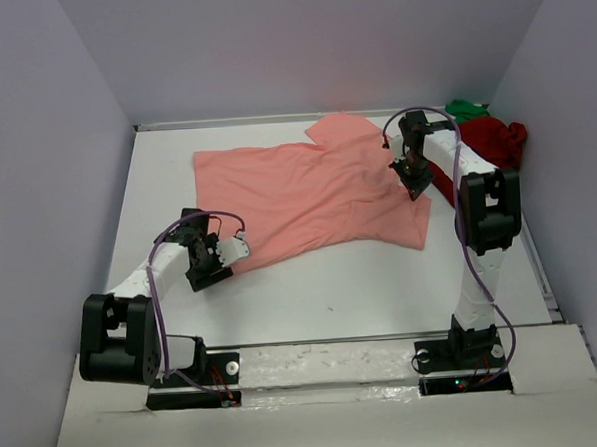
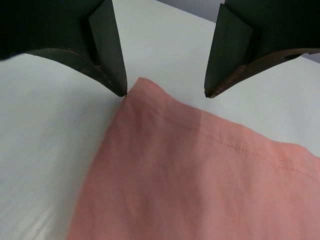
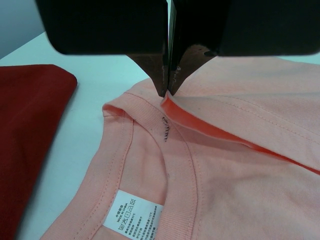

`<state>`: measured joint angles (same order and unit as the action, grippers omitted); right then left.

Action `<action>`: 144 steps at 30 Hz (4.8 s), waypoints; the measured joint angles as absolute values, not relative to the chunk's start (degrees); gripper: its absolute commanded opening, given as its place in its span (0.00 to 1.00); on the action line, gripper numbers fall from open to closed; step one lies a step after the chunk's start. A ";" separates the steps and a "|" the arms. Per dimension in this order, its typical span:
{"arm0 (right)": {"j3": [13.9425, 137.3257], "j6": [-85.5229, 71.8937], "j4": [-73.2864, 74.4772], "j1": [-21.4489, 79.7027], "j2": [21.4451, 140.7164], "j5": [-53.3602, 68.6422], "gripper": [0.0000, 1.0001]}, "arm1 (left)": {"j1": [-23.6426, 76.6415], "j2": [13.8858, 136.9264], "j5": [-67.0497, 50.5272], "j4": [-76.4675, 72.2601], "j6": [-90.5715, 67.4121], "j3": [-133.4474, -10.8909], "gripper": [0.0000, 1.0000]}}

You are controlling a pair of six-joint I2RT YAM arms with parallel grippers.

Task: Fold and stack the t-shirts
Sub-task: Fold the tshirt

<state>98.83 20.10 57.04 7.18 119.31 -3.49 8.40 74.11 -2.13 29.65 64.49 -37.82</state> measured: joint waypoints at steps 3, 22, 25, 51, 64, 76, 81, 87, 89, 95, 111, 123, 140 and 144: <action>98.83 20.10 57.04 7.18 119.31 -3.49 0.00 | 8.64 74.11 -2.37 30.26 64.51 -37.82 0.70; 98.83 20.10 57.04 7.18 119.31 -3.49 0.00 | 9.30 74.87 -2.90 31.62 62.35 -37.41 0.04; 98.83 20.10 57.04 7.18 119.31 -3.49 0.00 | 9.30 74.67 -2.39 31.03 61.58 -37.41 0.01; 100.75 20.14 56.99 7.18 119.28 -4.12 0.00 | 9.32 68.82 3.77 28.36 56.25 -42.37 0.00; 101.65 20.43 56.49 7.18 119.24 -4.08 0.00 | 9.72 65.47 9.63 15.64 51.37 -42.35 0.00; 104.25 21.34 54.61 7.18 119.24 -4.43 0.00 | 13.47 71.85 14.22 10.85 47.72 -42.37 0.00; 107.02 21.65 53.93 7.18 119.42 -4.73 0.00 | 15.66 73.78 16.29 8.51 46.76 -42.37 0.00; 110.17 22.22 52.51 7.18 119.52 -4.71 0.00 | 16.16 76.25 18.48 6.31 45.58 -42.37 0.00; 110.80 22.46 52.12 7.18 119.66 -4.64 0.00 | 16.34 77.82 19.79 5.06 44.80 -42.39 0.00; 111.46 23.44 51.79 7.18 119.81 -4.51 0.00 | 17.12 81.28 23.14 2.28 43.27 -42.74 0.00; 114.28 25.54 49.34 7.18 124.36 -4.67 0.00 | 19.53 87.39 32.53 -7.57 42.52 -42.78 0.00; 114.28 26.15 48.77 7.18 125.67 -5.19 0.00 | 20.95 92.01 37.19 -13.76 44.10 -44.69 0.00; 114.28 26.81 48.01 7.18 127.20 -6.33 0.00 | 22.52 100.47 43.24 -24.16 48.62 -45.78 0.00; 114.30 26.85 47.88 7.20 128.62 -6.76 0.00 | 22.55 101.95 44.73 -26.79 50.28 -46.61 0.00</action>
<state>114.30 26.85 47.88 7.20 128.62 -6.76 22.55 101.95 44.73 -26.79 50.28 -46.61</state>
